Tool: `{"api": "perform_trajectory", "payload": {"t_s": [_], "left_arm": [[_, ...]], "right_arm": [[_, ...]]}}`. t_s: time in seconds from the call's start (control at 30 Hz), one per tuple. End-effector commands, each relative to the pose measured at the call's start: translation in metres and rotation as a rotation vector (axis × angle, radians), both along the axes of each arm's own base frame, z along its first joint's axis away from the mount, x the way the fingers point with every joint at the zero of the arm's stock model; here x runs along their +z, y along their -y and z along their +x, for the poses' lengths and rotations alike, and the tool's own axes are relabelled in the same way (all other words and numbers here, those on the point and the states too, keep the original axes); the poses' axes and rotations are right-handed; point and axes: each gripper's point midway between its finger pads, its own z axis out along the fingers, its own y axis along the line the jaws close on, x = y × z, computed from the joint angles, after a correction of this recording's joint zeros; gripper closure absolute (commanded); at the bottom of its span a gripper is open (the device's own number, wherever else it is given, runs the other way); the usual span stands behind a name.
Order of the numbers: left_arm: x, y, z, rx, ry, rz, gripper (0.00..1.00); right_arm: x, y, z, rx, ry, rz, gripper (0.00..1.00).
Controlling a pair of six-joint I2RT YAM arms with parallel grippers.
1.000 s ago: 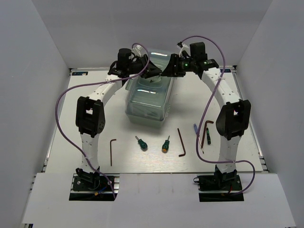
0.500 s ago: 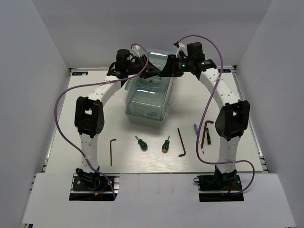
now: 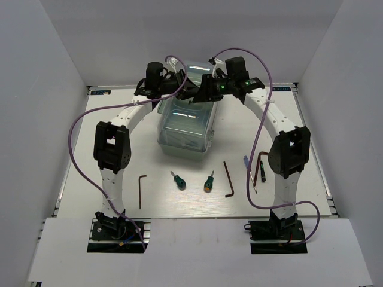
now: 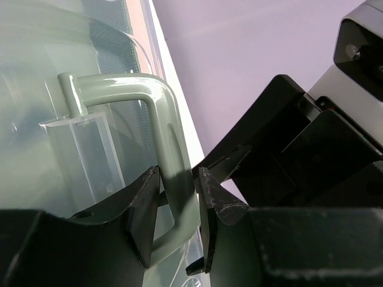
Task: Sort the tools into containers
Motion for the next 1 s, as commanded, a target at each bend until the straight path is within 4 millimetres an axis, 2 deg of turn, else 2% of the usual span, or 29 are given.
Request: {"api": "perform_trajectory", "payload": {"t_s": [0.0,0.07,0.2,0.33,0.43,0.47,0.5,0.57,0.6,0.63,0.67,0.73,0.83,0.87,0.9,0.93,0.97], "left_arm": [[0.015,0.006,-0.030,-0.075,-0.012,-0.008,0.57],[0.019,0.006,-0.031,-0.075,-0.003,-0.010,0.59],[0.017,0.005,-0.034,-0.073,-0.021,-0.010,0.59],[0.023,0.005,-0.032,-0.064,-0.016,-0.009,0.57],[0.031,-0.010,-0.015,0.015,0.003,0.032,0.44],[0.034,-0.017,-0.009,0.043,0.010,0.042,0.39],[0.038,-0.019,-0.004,0.072,0.020,0.056,0.32],[0.052,-0.036,0.009,0.128,0.043,0.071,0.28],[0.057,-0.039,0.012,0.146,0.062,0.085,0.27],[0.069,-0.049,0.015,0.171,0.085,0.100,0.26],[0.070,-0.059,0.020,0.201,0.088,0.119,0.26],[0.085,-0.080,0.023,0.285,0.150,0.189,0.26],[0.076,-0.123,0.013,0.423,0.133,0.334,0.24],[0.073,-0.137,0.010,0.466,0.122,0.355,0.24],[0.044,-0.147,0.003,0.499,0.061,0.408,0.24],[0.054,-0.159,-0.006,0.536,0.083,0.406,0.24],[0.027,-0.172,-0.011,0.560,0.030,0.442,0.24]], "right_arm": [[0.009,0.002,0.007,-0.036,0.035,0.005,0.44],[0.008,0.002,0.015,-0.087,0.027,0.011,0.46],[-0.008,0.003,0.025,-0.162,-0.021,0.013,0.52],[-0.013,0.000,0.028,-0.191,-0.051,0.035,0.60],[-0.016,0.001,0.025,-0.193,-0.071,0.038,0.68],[-0.016,0.002,0.025,-0.194,-0.067,0.037,0.74],[-0.015,0.003,0.025,-0.194,-0.062,0.037,0.76],[-0.013,0.007,0.024,-0.196,-0.056,0.038,0.82],[-0.012,0.009,0.026,-0.200,-0.049,0.038,0.84],[-0.012,0.010,0.027,-0.196,-0.041,0.036,0.87],[-0.007,0.011,0.027,-0.192,-0.032,0.044,0.90],[0.001,0.013,0.028,-0.177,-0.001,0.046,0.97],[0.025,0.015,0.030,-0.142,0.078,0.058,1.00],[0.041,0.019,0.031,-0.131,0.110,0.070,1.00],[0.045,0.020,0.031,-0.122,0.121,0.074,1.00],[0.054,0.021,0.030,-0.109,0.143,0.080,1.00],[0.071,0.023,0.027,-0.075,0.177,0.103,1.00]]}}
